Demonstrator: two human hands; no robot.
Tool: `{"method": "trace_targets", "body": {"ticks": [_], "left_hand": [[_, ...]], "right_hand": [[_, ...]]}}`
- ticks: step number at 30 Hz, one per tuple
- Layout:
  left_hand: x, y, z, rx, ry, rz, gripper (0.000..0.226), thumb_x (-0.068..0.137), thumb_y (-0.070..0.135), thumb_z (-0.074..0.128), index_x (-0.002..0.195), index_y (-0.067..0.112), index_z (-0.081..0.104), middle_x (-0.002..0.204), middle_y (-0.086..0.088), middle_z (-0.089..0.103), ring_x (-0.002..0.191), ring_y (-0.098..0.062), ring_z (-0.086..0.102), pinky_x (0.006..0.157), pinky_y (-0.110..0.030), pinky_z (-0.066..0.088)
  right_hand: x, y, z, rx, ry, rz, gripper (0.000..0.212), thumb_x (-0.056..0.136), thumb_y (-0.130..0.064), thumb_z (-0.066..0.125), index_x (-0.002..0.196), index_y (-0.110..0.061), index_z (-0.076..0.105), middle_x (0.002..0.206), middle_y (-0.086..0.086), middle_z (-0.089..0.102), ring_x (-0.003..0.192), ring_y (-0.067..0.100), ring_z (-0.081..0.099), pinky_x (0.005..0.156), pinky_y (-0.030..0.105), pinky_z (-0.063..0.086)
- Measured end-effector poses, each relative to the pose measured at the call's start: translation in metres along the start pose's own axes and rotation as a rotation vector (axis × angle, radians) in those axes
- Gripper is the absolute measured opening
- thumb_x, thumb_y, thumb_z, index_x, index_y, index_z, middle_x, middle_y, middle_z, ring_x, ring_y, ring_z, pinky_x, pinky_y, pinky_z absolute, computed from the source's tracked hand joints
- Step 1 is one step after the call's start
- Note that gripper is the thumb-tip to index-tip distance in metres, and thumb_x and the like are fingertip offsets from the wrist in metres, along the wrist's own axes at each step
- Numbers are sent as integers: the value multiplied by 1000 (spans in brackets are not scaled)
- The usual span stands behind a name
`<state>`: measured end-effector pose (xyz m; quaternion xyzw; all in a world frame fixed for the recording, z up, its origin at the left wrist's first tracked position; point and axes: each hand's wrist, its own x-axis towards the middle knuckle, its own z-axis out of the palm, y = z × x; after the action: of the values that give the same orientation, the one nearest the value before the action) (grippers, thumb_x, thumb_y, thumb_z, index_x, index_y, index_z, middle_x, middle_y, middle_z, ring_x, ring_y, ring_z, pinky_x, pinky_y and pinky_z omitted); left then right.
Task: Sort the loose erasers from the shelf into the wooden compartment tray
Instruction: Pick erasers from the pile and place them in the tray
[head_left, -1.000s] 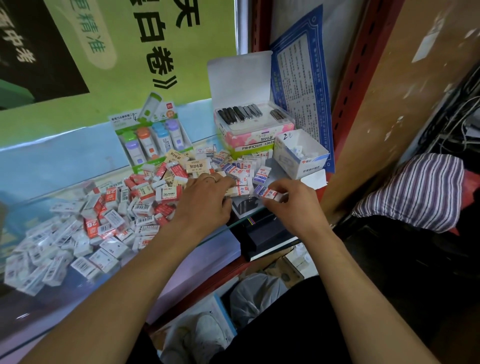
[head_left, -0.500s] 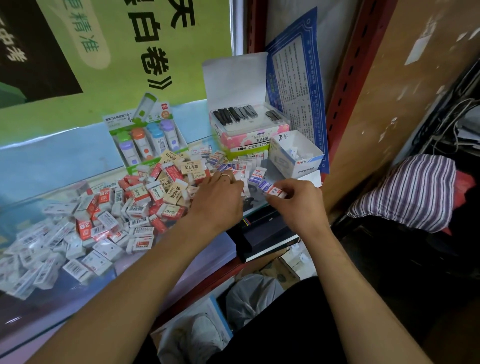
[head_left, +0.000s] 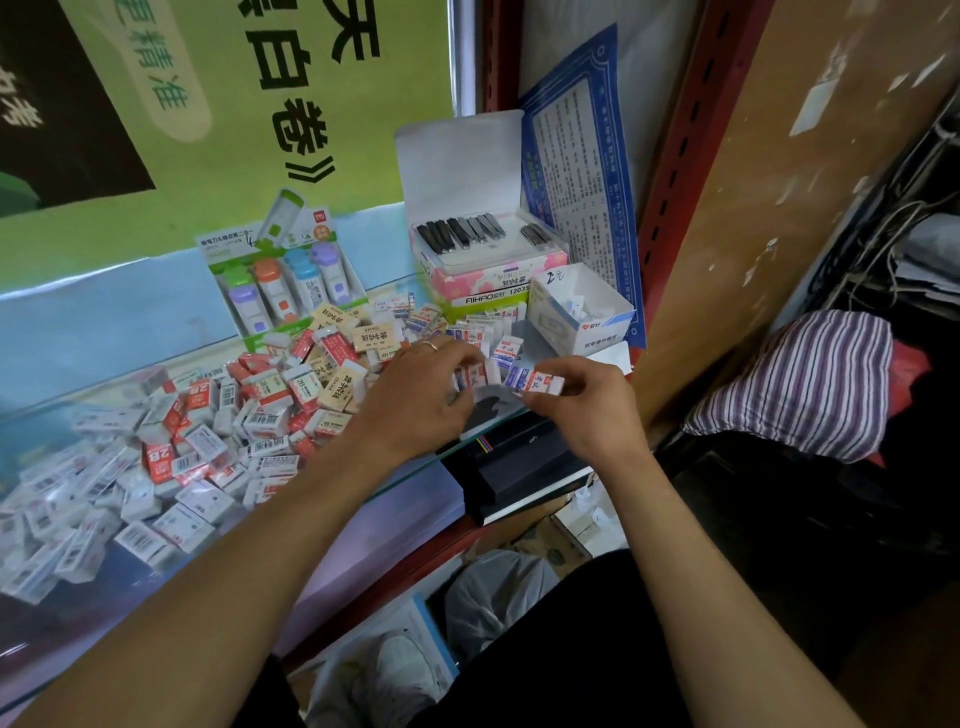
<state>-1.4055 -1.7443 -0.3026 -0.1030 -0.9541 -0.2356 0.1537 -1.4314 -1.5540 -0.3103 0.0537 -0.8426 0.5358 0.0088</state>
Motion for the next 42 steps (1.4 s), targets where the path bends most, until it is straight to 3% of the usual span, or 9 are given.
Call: {"method": "trace_targets", "body": {"ticks": [4,7,11,19,23,25,33,38,42], "left_hand": [[-6,10,-6,-349,139,-81,34,84,8,70,116,16,63,111,7,59,101,-5,54,81,-1,38],[-11,7,-10,-416,120,-92,33,84,7,70,113,20,64,112,7,60,103,-4,56,82,-5,43],[-19,1,-17,-452,135,-123,34,83,8,72,107,29,63,110,15,60,104,-2,57,84,-14,47],[-20,-3,-33,-453,154,-161,32,83,10,73,108,28,67,108,13,67,102,-2,62,83,-8,47],[-25,-2,-41,-447,180,-119,33,82,10,74,108,29,69,104,19,66,98,3,62,86,-15,51],[-29,-3,-45,-453,170,-107,32,82,10,75,108,29,70,107,13,67,100,0,62,91,-24,53],[-66,-12,-77,-781,219,-308,40,82,5,73,113,31,67,119,10,64,108,-4,62,81,-18,54],[-116,-23,-106,-904,389,-324,34,78,-15,68,96,15,65,96,10,69,88,-13,67,77,-26,56],[-155,-36,-125,-782,526,-341,50,78,-18,65,98,27,58,96,16,65,95,-13,66,75,-27,55]], "right_hand": [[0,-1,0,142,-40,23,34,77,-15,80,109,-19,71,100,-1,70,91,12,65,78,29,58],[0,-7,5,200,-83,-26,35,78,-13,79,110,-22,70,99,16,68,90,29,67,78,42,59],[-5,-16,10,238,-140,-115,35,80,-8,76,113,-20,70,75,-9,63,73,6,65,70,23,55],[-11,-33,27,225,-234,-219,31,81,-7,75,110,-17,68,100,-1,72,90,7,69,73,23,57],[-15,-38,31,269,-208,-206,36,78,-38,76,108,-18,71,93,10,71,87,26,69,76,42,59],[-17,-43,32,322,-205,-209,28,80,-31,76,100,-12,73,91,13,72,86,28,70,80,47,57],[-32,-74,49,469,-304,-237,10,81,-8,74,87,-15,73,76,-8,74,73,5,69,65,16,52],[-51,-99,86,474,-486,-374,25,79,-5,74,103,-13,69,98,0,74,94,13,69,78,27,54],[-66,-119,120,428,-637,-394,47,78,-11,77,122,-18,61,117,-2,68,112,10,62,93,29,52]]}}
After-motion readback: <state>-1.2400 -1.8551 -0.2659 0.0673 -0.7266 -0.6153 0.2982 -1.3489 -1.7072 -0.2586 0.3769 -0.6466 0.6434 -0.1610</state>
